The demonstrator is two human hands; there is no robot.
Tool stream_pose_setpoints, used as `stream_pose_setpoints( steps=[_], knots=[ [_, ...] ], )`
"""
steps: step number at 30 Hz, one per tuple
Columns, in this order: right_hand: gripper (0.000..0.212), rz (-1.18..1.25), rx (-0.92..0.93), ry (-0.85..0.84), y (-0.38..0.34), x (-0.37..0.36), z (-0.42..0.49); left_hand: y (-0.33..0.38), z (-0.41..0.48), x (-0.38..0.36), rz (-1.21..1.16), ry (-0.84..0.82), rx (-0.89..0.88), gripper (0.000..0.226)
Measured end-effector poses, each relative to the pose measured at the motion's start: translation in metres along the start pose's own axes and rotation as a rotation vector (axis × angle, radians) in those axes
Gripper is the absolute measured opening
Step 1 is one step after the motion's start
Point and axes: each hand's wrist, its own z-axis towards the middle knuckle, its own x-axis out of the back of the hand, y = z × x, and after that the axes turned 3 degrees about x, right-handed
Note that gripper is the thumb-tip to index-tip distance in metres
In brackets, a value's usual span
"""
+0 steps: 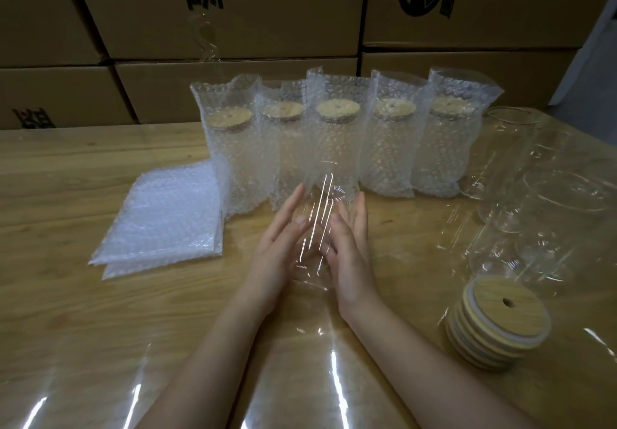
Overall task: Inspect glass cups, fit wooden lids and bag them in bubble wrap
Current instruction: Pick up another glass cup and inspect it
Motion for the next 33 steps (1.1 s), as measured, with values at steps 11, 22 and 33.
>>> stream_pose_setpoints(
  steps=[11, 22, 33],
  knots=[
    [0.065, 0.132, -0.096, 0.019, 0.005, 0.007, 0.008, 0.005, -0.006, -0.016, 1.103, -0.044, -0.76, 0.041],
    [0.052, 0.012, -0.023, -0.084, -0.007, 0.005, 0.006, -0.001, -0.011, -0.024, 0.93, 0.126, -0.597, 0.035],
    [0.065, -0.378, 0.329, -0.208, -0.007, -0.004, -0.013, 0.003, 0.005, -0.001, -0.013, 0.218, -0.072, 0.048]
  ],
)
